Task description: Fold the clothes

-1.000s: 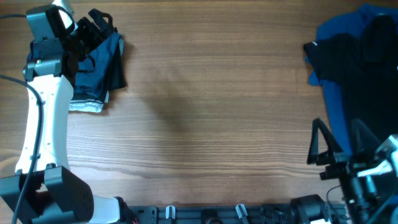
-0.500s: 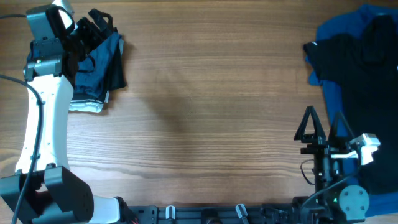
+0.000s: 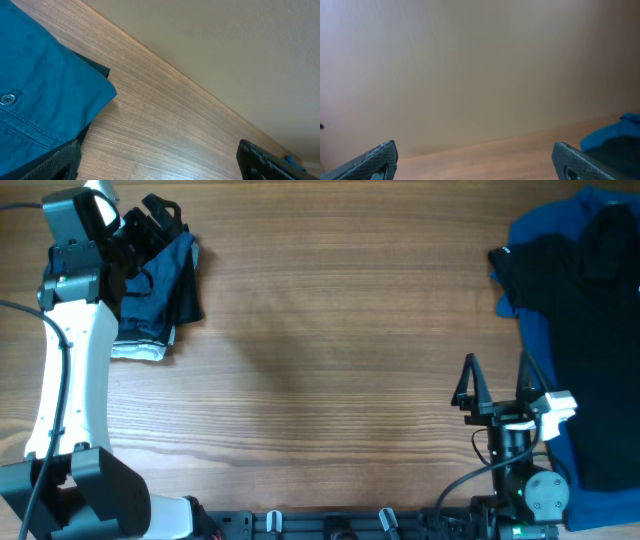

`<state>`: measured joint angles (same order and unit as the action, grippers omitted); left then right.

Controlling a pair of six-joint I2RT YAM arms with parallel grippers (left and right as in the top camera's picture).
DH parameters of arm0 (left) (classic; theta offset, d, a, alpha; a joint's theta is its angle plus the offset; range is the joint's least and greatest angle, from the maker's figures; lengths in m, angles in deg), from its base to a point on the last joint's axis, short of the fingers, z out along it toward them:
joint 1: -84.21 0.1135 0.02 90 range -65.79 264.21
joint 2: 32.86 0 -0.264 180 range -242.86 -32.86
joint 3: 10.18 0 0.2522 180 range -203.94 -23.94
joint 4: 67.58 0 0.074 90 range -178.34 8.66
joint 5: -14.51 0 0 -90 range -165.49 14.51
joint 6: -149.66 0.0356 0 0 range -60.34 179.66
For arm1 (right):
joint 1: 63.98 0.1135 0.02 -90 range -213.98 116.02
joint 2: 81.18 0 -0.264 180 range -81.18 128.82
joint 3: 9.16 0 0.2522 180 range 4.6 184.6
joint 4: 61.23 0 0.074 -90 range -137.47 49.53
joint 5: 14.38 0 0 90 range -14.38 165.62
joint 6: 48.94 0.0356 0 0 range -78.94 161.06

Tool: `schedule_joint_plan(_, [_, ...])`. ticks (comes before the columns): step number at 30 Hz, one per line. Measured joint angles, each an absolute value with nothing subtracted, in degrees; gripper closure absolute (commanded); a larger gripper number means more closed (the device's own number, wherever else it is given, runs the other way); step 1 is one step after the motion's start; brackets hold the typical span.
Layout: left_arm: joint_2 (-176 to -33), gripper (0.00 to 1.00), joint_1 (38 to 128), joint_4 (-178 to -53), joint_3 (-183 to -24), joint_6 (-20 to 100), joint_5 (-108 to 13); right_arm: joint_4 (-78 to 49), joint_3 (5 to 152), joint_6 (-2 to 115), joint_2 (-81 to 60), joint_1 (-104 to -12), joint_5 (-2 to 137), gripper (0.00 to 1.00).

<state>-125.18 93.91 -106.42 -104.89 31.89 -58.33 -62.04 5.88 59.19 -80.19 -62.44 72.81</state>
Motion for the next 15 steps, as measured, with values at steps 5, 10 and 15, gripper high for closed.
schedule_joint_plan(5, [-125.18,0.0,93.91,-106.42,-104.89,31.89,-58.33,-59.2,4.97,54.32,-80.21,-62.42,71.02,0.0])
schedule_joint_plan(10, [-125.18,0.0,93.91,-106.42,-104.89,31.89,-58.33,-51.86,4.97,48.81,-80.3,-62.42,70.52,0.0])
schedule_joint_plan(15, [-125.18,0.0,93.91,-106.42,-104.89,31.89,-58.33,-47.46,4.97,46.98,-80.3,-62.44,71.41,0.0])
